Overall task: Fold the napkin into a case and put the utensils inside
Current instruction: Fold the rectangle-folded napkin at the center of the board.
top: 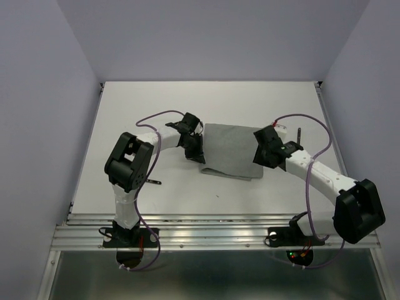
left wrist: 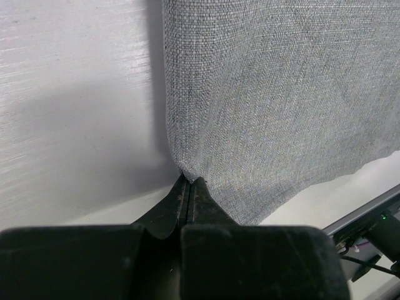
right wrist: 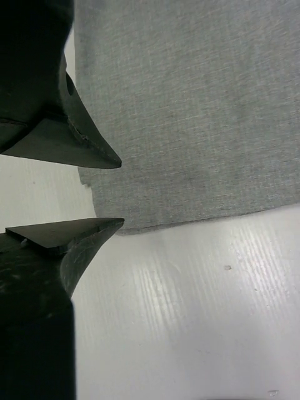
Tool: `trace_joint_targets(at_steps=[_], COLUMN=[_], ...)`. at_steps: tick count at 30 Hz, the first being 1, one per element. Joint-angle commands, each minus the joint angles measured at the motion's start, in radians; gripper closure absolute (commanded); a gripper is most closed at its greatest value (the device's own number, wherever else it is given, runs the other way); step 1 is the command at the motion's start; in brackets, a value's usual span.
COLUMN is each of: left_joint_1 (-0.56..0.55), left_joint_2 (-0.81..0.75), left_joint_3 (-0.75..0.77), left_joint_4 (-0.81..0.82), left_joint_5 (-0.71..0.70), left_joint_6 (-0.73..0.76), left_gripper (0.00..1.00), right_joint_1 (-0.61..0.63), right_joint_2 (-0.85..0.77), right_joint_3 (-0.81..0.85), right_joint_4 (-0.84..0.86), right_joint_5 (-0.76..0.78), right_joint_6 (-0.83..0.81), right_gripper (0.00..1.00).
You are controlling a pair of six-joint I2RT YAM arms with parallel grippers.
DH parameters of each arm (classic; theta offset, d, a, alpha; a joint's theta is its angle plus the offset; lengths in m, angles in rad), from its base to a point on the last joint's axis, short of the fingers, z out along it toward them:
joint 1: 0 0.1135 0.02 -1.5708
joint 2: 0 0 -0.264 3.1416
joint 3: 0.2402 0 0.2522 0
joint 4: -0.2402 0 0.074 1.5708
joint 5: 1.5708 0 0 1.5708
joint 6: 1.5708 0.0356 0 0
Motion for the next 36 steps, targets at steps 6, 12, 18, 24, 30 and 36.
trace_joint_targets(at_steps=[6,12,18,24,30,36], left_joint_1=[-0.004,0.002,0.026,0.057,0.089,0.111], left_joint_2=[-0.056,-0.121,-0.173,-0.177,-0.17,-0.161], left_joint_3=[-0.038,-0.008,0.055,0.084,0.097,0.097], left_joint_4=[0.004,-0.051,-0.128,-0.155,-0.166,-0.158], left_joint_5=[-0.002,-0.075,-0.147,-0.17,-0.18,-0.181], left_joint_6=[0.022,0.04,0.072,0.085,0.094,0.1], left_gripper=[0.84,0.58,0.5,0.5,0.51,0.51], right_joint_1=[-0.263,-0.366,-0.375,-0.384,-0.384,-0.384], right_joint_2=[0.038,0.203,0.315,0.381,0.432,0.455], right_joint_3=[-0.013,0.065,0.118,0.121,0.115,0.122], right_joint_4=[0.236,0.298,0.317,0.347,0.368,0.376], right_joint_5=[-0.278,-0.38,-0.37,-0.398,-0.469,-0.505], right_joint_6=[-0.069,-0.152,-0.21,-0.232,-0.25,-0.271], right_gripper=[0.58,0.57,0.53,0.56,0.68,0.74])
